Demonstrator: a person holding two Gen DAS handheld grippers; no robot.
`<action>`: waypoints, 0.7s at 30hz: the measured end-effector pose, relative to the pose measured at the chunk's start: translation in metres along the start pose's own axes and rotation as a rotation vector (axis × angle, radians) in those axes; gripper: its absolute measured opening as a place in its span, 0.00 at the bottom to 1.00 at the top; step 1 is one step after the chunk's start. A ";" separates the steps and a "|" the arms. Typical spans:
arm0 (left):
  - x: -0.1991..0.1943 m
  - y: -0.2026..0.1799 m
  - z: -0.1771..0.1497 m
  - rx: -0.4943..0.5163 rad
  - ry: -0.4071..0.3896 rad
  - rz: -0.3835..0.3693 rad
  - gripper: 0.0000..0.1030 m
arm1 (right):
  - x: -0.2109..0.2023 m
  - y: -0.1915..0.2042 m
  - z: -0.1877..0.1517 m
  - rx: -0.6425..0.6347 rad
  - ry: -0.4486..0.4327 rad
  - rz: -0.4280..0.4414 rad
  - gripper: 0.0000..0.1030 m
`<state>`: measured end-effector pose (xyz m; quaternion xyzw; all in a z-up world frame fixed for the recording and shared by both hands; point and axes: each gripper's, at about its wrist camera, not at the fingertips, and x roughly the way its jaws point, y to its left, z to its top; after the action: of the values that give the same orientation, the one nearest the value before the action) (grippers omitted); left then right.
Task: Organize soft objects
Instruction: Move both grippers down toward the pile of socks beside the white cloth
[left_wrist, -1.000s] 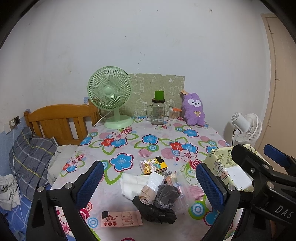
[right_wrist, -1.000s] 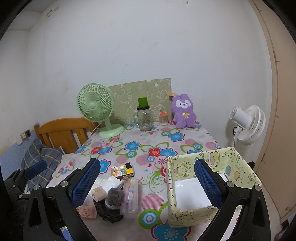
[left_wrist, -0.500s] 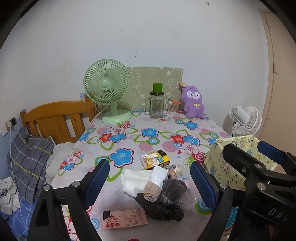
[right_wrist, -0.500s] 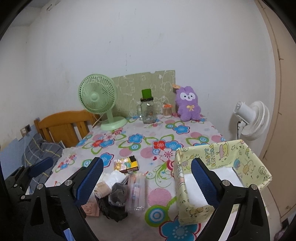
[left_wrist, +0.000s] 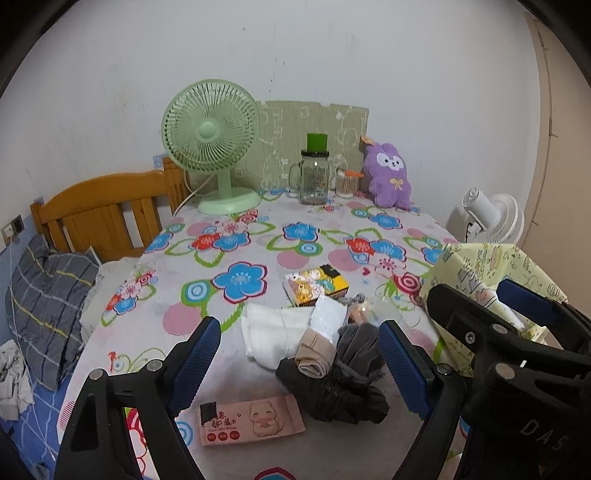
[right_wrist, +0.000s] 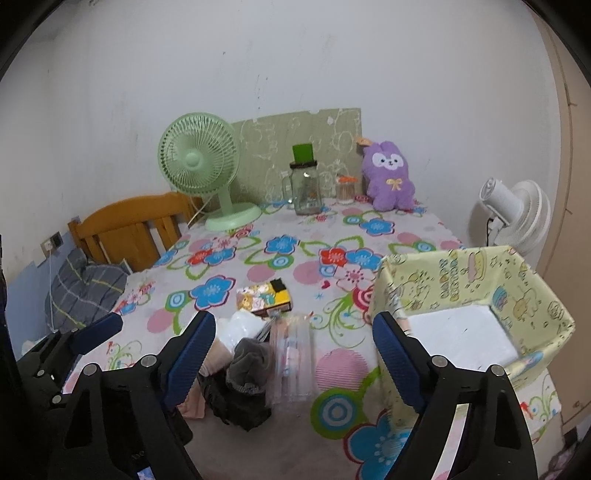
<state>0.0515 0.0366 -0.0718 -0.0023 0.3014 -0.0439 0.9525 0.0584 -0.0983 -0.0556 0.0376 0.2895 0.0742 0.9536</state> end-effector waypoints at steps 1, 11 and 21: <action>0.002 0.001 -0.001 0.001 0.005 -0.001 0.85 | 0.002 0.001 -0.001 -0.001 0.004 -0.001 0.85; 0.021 0.003 -0.009 0.024 0.054 -0.030 0.79 | 0.022 0.013 -0.009 -0.019 0.054 -0.001 0.82; 0.043 -0.001 -0.013 0.045 0.097 -0.052 0.70 | 0.047 0.017 -0.015 -0.015 0.125 0.003 0.72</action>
<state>0.0790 0.0326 -0.1073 0.0132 0.3460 -0.0753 0.9351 0.0866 -0.0734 -0.0916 0.0264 0.3480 0.0801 0.9337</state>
